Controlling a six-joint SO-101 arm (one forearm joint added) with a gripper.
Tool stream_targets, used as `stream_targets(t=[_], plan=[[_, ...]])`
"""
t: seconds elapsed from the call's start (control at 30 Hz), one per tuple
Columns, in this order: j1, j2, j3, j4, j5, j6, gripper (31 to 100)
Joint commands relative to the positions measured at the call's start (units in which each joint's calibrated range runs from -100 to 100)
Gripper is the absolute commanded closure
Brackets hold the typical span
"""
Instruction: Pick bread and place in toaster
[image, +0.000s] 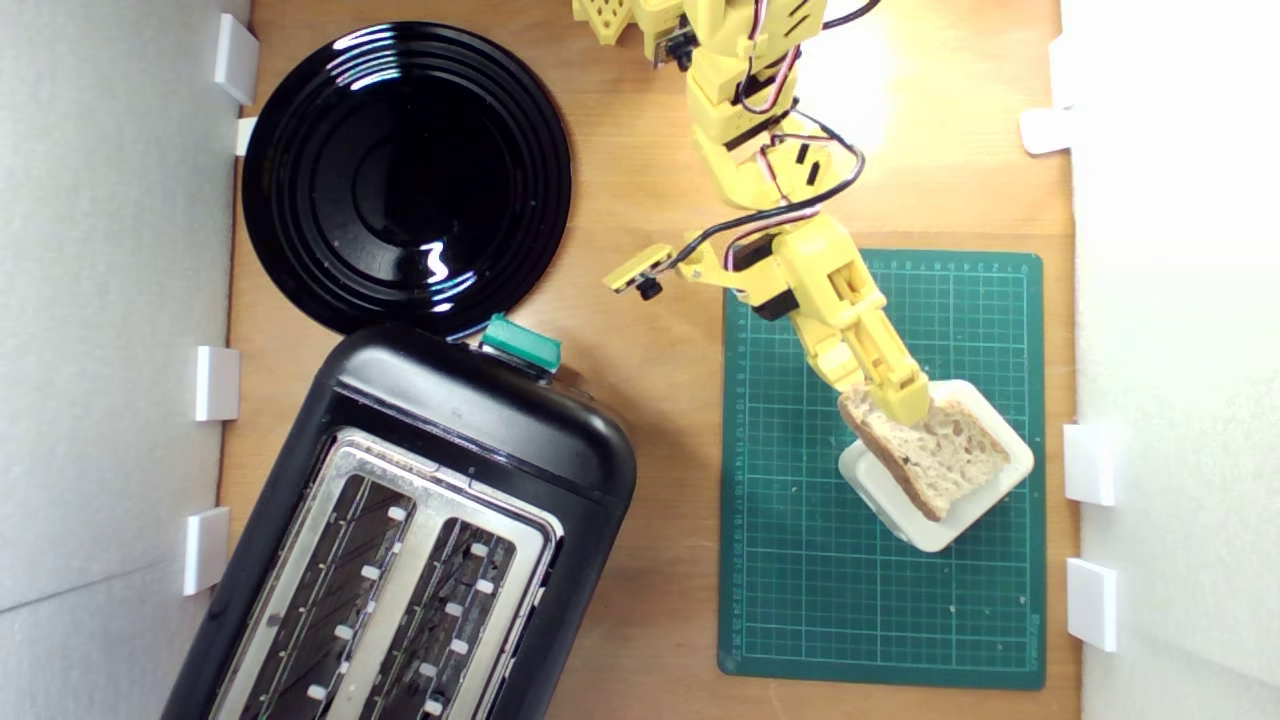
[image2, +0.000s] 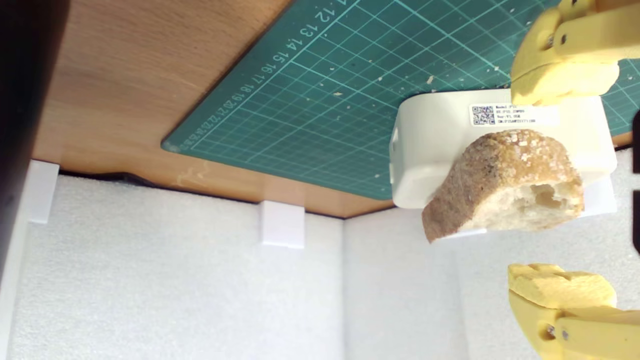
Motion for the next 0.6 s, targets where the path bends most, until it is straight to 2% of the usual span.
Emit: stream_targets(t=[0.0,0.57], plan=[[-0.89,1.36,-3.71,-0.40,-1.95,0.23,33.8],[-0.89,4.27,-8.52,-0.40,-1.95,0.33,33.8]])
